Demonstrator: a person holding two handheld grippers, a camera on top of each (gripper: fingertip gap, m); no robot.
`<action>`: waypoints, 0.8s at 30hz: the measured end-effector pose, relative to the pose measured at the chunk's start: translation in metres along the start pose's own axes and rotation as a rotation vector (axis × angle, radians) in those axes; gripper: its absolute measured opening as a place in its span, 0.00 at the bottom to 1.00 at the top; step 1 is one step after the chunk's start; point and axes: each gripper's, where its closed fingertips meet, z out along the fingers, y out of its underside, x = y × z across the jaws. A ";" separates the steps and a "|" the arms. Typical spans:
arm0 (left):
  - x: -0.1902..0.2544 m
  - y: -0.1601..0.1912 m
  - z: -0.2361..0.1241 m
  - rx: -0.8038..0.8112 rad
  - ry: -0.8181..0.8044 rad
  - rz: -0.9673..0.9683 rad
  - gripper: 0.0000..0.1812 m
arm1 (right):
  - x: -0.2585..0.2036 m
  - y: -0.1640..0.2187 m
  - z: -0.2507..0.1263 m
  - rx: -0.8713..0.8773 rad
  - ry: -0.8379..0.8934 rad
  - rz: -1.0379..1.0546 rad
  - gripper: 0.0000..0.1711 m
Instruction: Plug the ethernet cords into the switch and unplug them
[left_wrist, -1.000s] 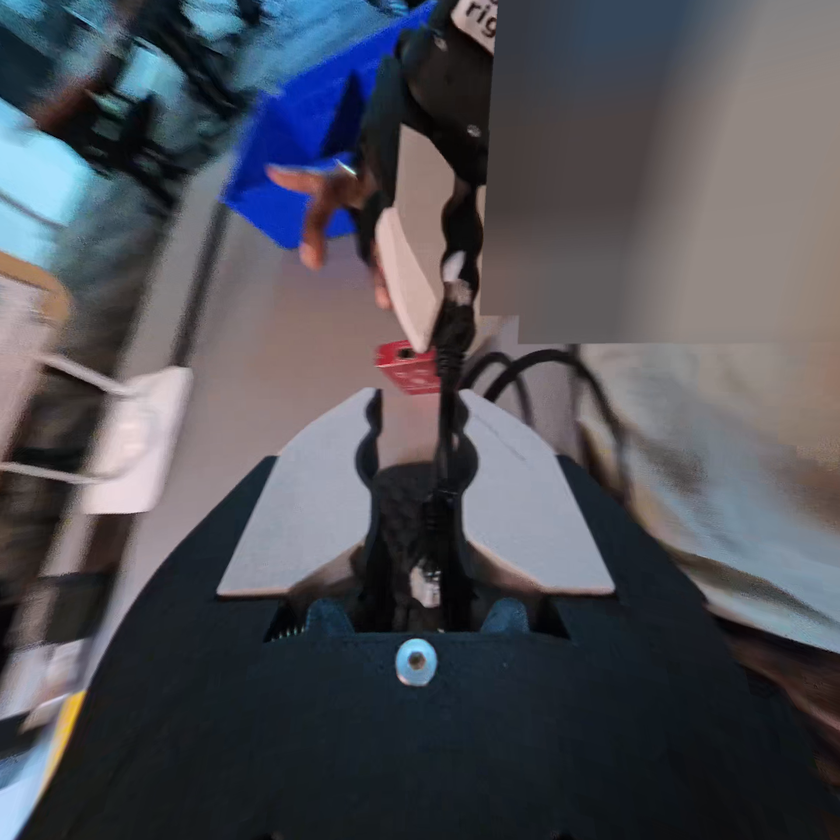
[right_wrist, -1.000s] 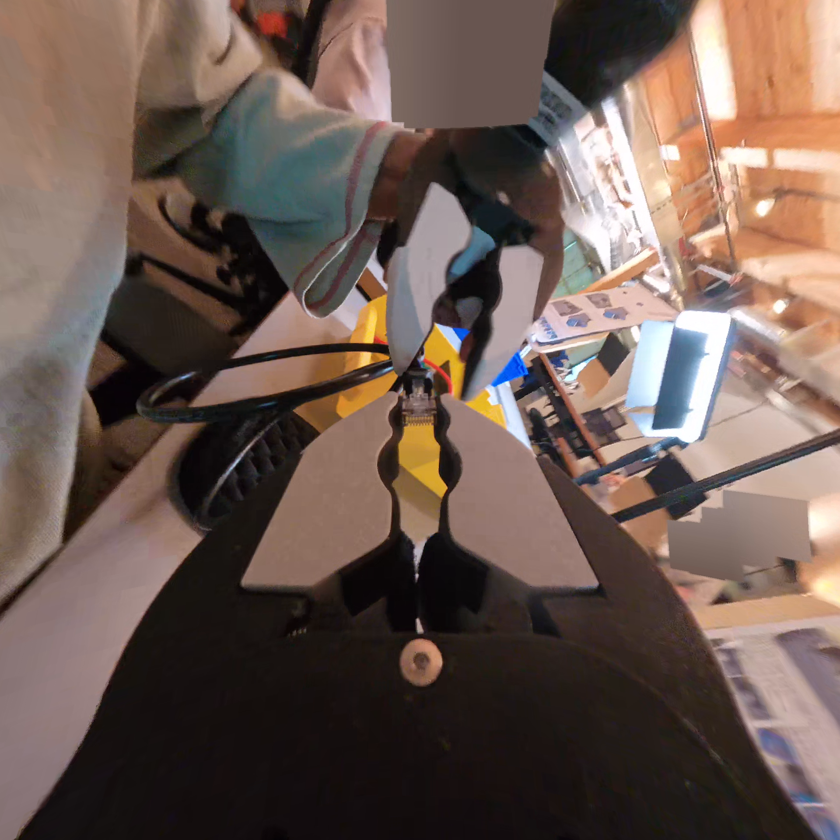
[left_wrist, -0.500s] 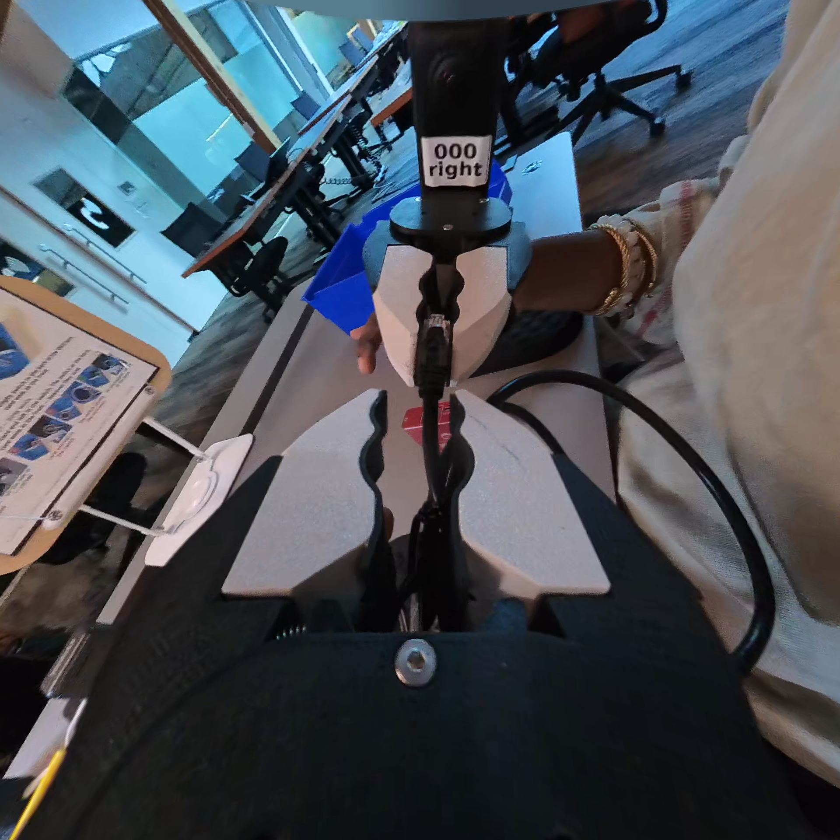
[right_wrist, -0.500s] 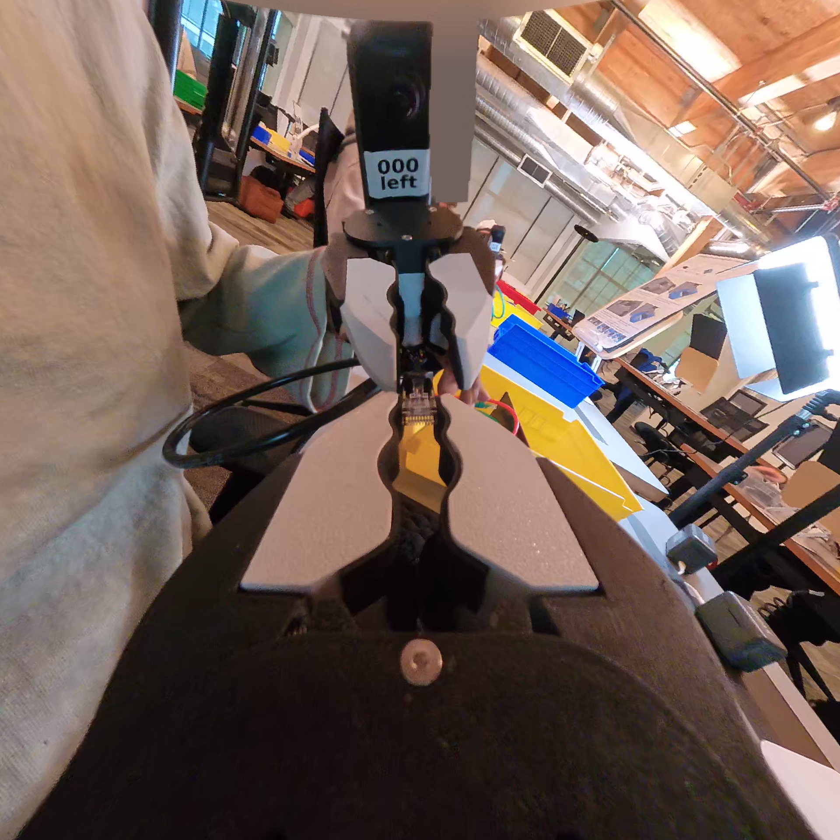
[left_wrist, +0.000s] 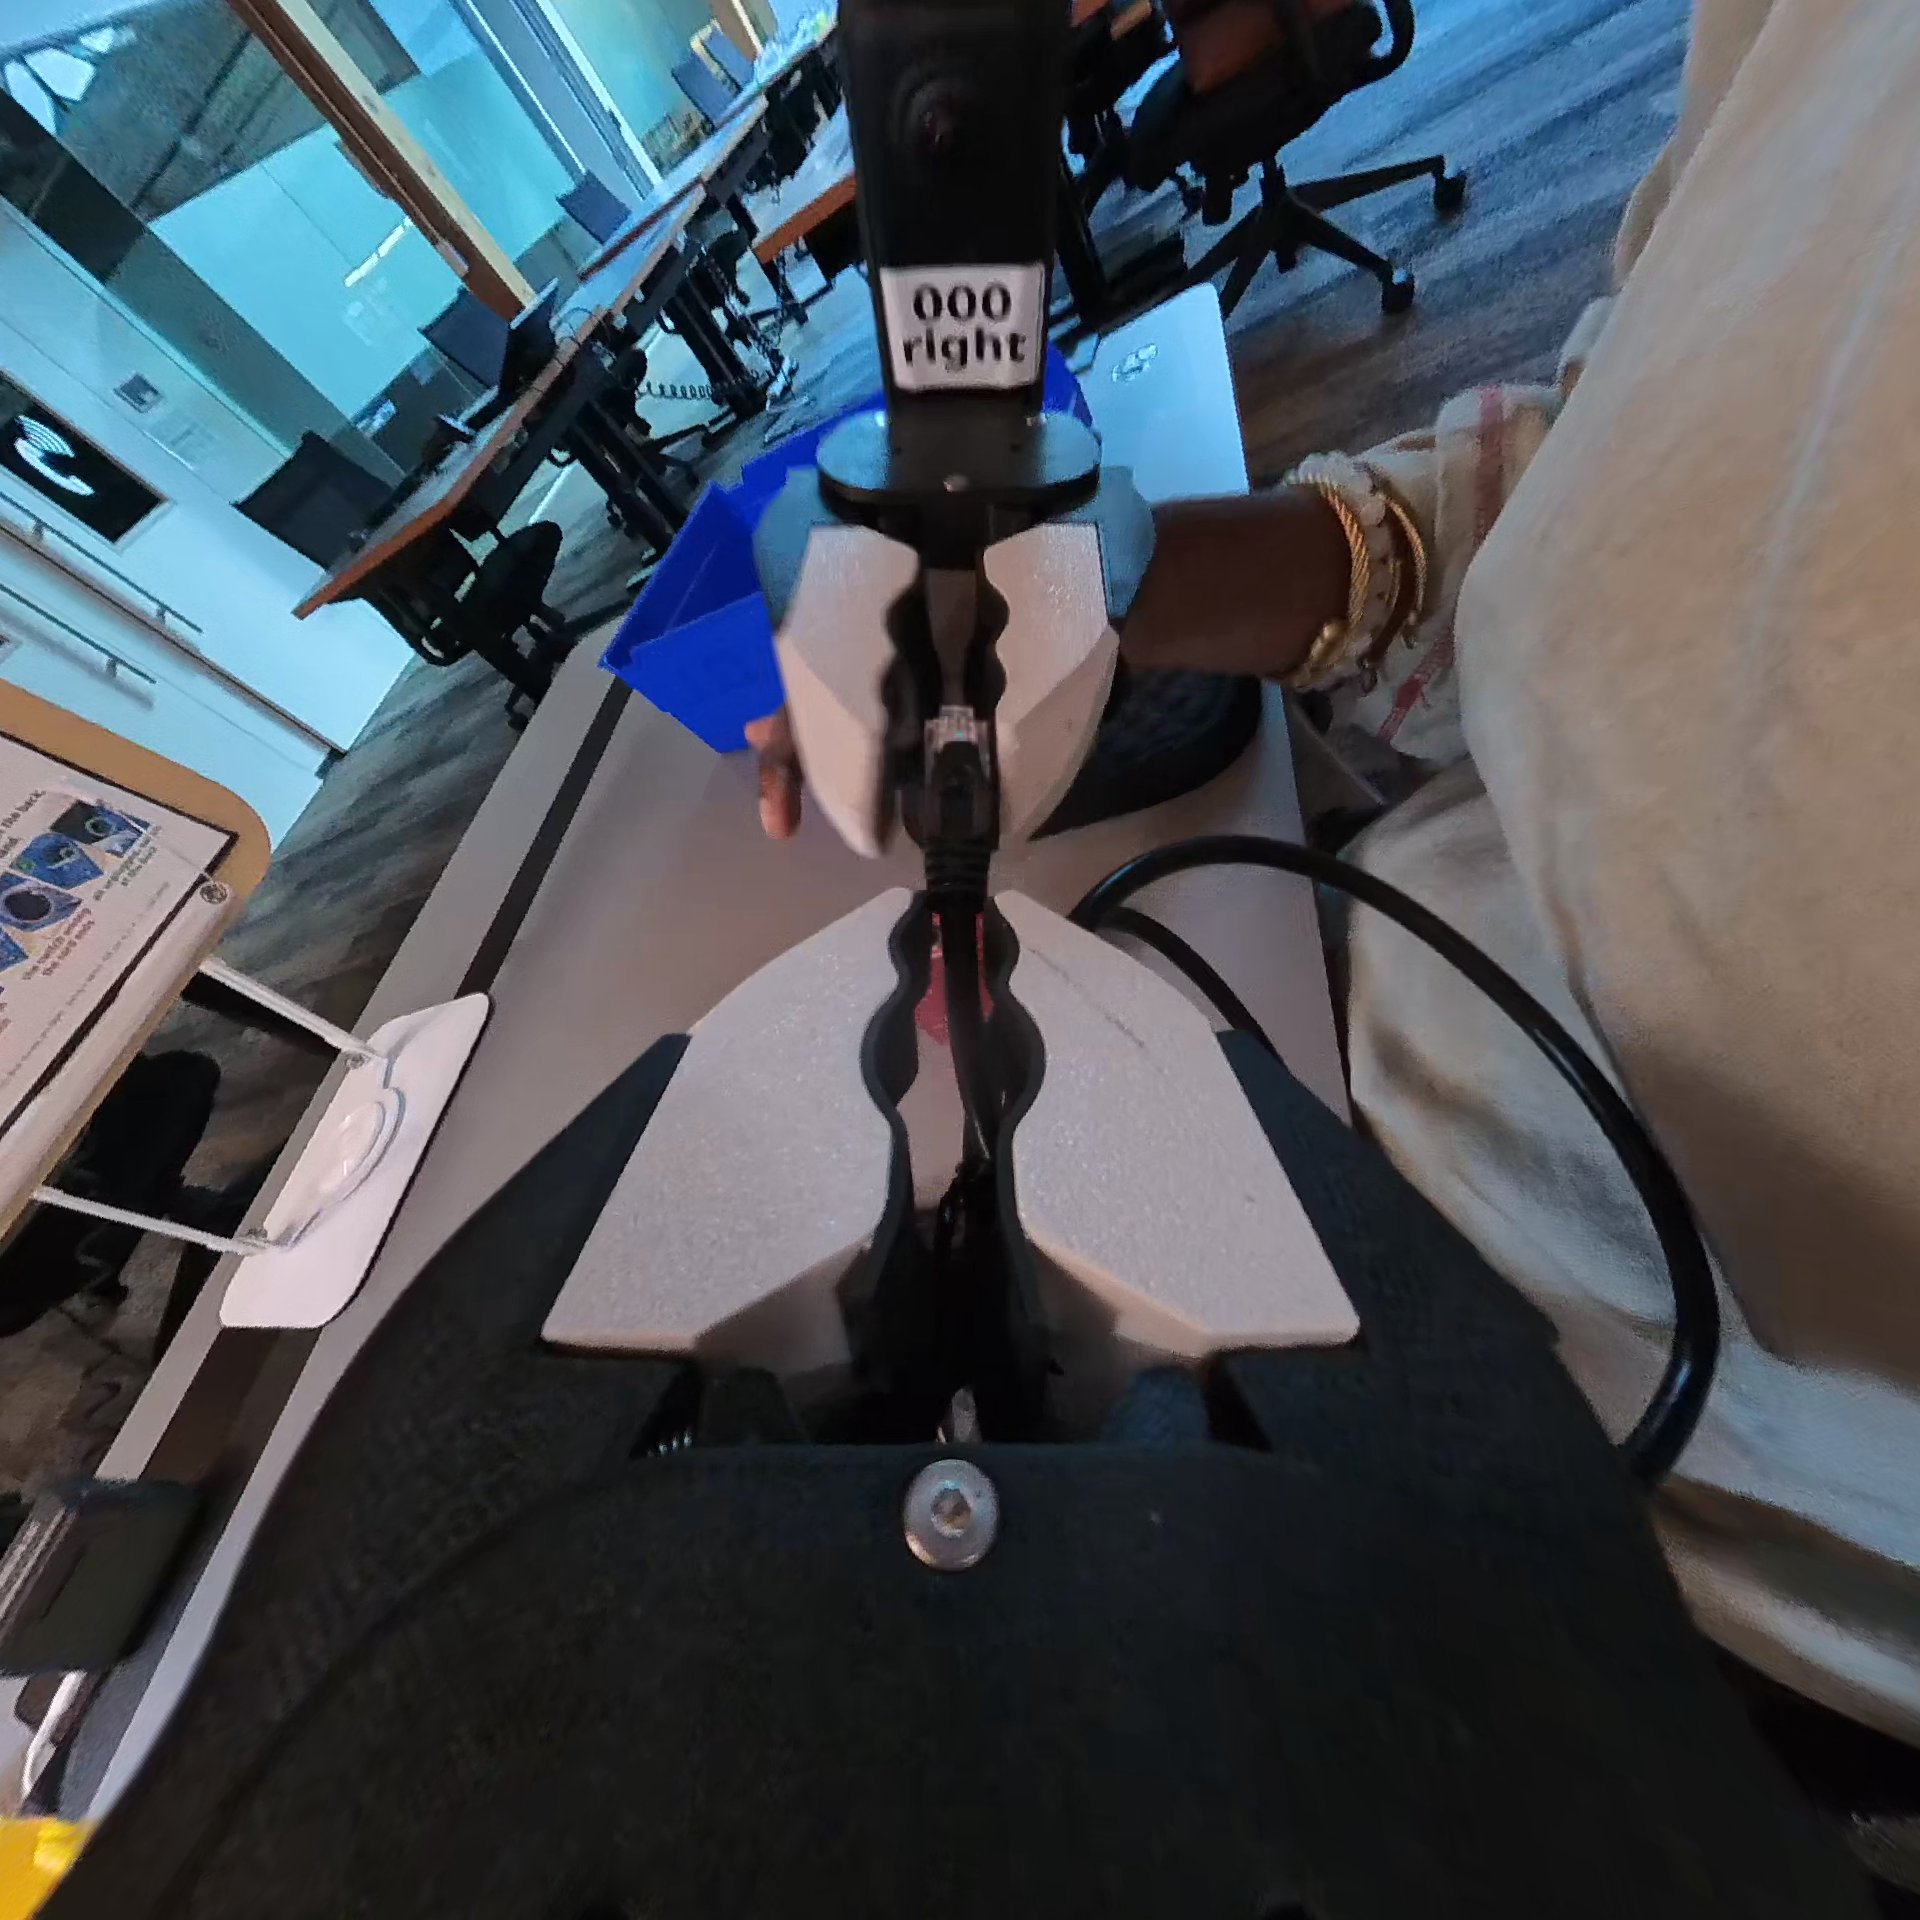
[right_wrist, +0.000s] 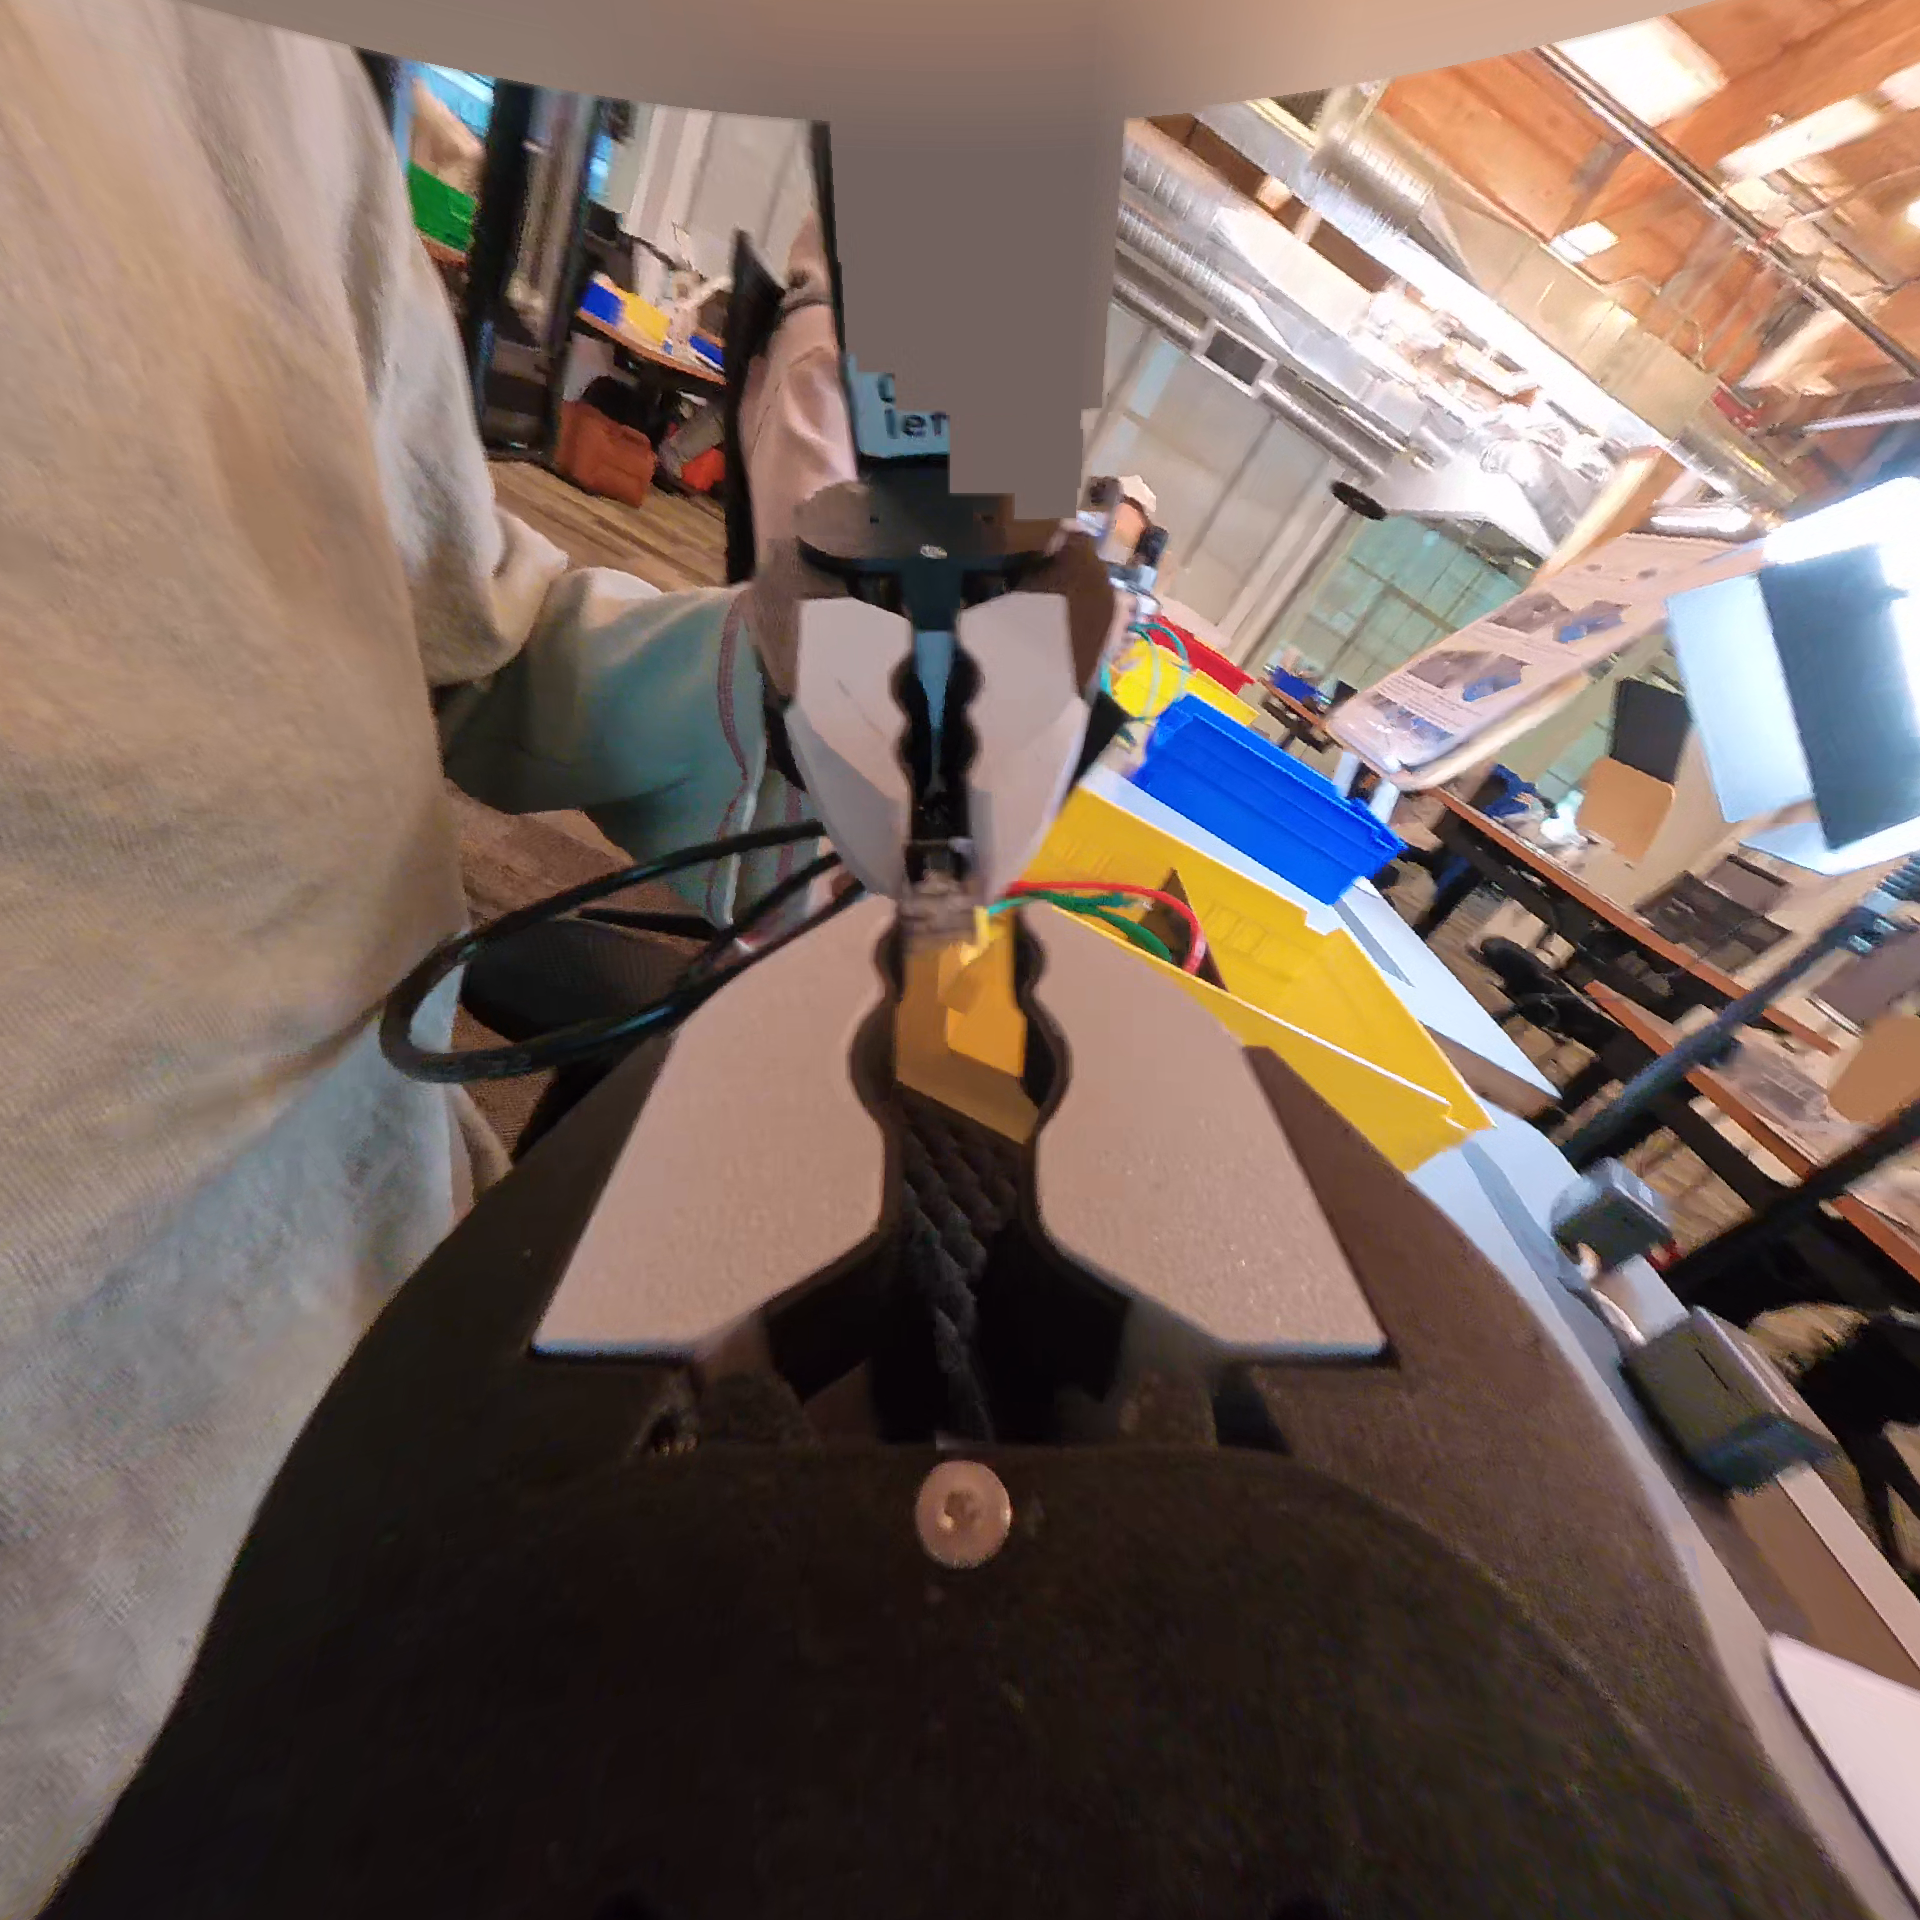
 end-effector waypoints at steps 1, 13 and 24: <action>0.000 0.002 -0.003 -0.014 0.002 0.006 0.05 | 0.008 0.003 -0.009 -0.019 0.045 0.013 0.21; -0.004 0.020 -0.016 -0.072 -0.066 -0.052 0.05 | 0.013 0.123 -0.074 -0.821 0.042 0.339 0.68; -0.003 0.032 -0.018 -0.074 -0.095 -0.086 0.05 | -0.010 0.181 -0.074 -1.451 -0.254 0.398 0.69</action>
